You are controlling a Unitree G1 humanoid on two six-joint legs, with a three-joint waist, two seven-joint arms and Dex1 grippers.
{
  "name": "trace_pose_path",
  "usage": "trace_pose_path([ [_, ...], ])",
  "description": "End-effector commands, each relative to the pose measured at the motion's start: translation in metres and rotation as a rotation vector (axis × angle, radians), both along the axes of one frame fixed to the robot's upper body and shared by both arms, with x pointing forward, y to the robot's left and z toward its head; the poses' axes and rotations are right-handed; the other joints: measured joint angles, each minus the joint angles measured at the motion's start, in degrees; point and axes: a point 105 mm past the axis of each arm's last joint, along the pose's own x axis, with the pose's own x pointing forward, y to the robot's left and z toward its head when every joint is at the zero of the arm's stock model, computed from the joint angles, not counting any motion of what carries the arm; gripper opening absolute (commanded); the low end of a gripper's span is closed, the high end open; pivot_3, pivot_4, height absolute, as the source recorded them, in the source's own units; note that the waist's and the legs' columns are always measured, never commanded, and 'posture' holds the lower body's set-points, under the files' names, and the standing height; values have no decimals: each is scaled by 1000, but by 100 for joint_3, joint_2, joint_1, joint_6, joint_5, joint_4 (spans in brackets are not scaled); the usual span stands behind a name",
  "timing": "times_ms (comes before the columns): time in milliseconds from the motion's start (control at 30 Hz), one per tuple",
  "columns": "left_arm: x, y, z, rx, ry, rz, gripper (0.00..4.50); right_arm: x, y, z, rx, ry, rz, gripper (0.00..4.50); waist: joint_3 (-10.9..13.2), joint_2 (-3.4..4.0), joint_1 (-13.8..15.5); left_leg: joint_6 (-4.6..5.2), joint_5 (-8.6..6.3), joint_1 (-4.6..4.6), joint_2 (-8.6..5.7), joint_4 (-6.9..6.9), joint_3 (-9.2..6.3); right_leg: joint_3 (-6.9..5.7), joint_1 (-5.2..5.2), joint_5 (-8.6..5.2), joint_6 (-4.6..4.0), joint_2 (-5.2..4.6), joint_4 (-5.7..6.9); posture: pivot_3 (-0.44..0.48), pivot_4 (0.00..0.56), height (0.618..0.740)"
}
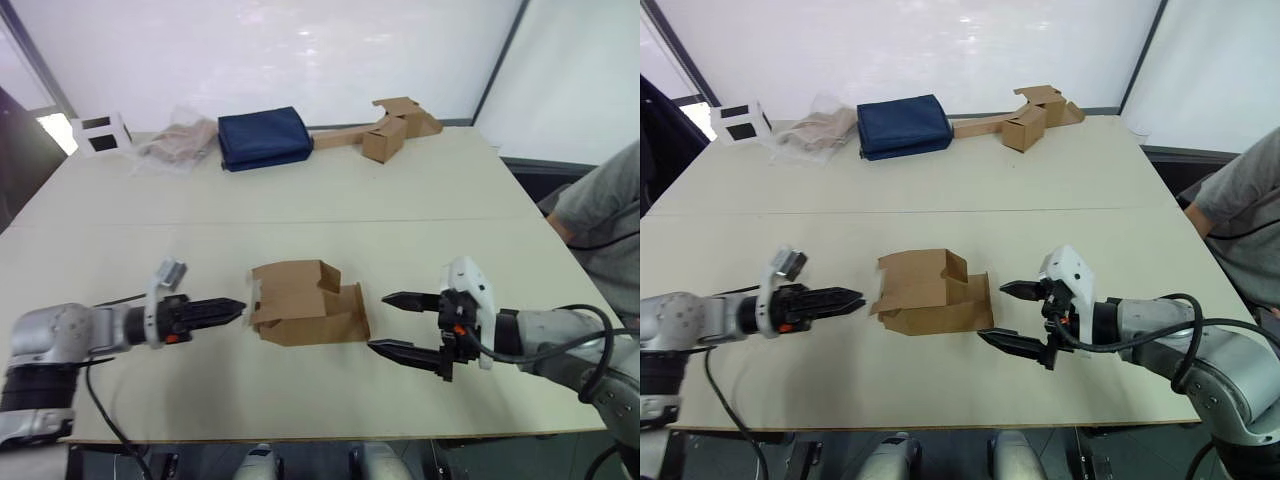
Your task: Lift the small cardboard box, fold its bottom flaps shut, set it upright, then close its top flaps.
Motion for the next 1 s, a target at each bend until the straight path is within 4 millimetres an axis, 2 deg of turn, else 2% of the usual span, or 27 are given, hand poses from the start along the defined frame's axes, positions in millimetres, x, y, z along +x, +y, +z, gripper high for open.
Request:
trace_pose_path([
  [33, 10, -7, 5, 7, -33, -12, 4459, -9, 8, 5, 14, -18, 20, 4500, 0, 0, -22, 0, 0, 0, 0, -1, 0, 0, -1, 0, 0, 0, -1, 0, 150, 740],
  [367, 34, -36, 3, -33, -30, -101, 4459, 0, 5, 9, 14, -27, -20, 4500, 0, 0, -44, 0, 0, 0, -2, -3, 0, 0, -2, 0, 0, 3, 1, 0, 150, 740],
  [633, 34, -50, 7, -81, -17, -149, 4459, -2, 0, 9, 0, -36, -45, 4500, 0, 0, -49, 1, 0, -1, -2, -3, -1, 1, -4, 0, 0, 4, 0, 0, 150, 740],
  [767, 40, -53, 10, -119, 11, -106, 3384, -3, 1, 8, 1, -37, -47, 4500, 0, 0, -40, 1, 0, -2, -2, -1, -1, 1, -3, 0, 0, 2, 1, 0, 150, 740],
  [833, 39, -54, 10, -119, 3, -112, 2516, -3, 1, 7, 0, -38, -48, 4500, 0, 0, -47, 1, 0, -2, -2, -1, -1, 0, -3, 0, 0, 3, 0, 0, 150, 740],
  [900, 39, -57, 14, -133, -8, -113, 1848, -3, 1, 5, -3, -29, -49, 4500, 0, 0, -53, 1, 0, -2, -2, -2, -1, 1, -4, 0, 0, 3, 0, 0, 150, 740],
  [933, 39, -58, 15, -137, -7, -112, 1340, -3, 1, 5, 1, -24, -47, 4500, 0, 0, -49, 1, 0, -2, -2, -3, -1, 1, -5, 0, 0, 4, 0, 0, 150, 740],
  [967, 37, -59, 16, -141, -8, -119, 1040, -4, 1, 4, 7, -19, -44, 4500, 0, 0, -48, 1, 0, -2, -2, -3, -2, 0, -4, 0, 0, 4, 0, 0, 150, 740],
  [1000, 34, -59, 16, -140, -12, -129, 507, -4, 2, 4, 10, -17, -42, 4500, 0, 0, -48, 1, 0, -2, -2, -3, -2, 1, -4, 0, 0, 3, 1, 0, 150, 740],
])
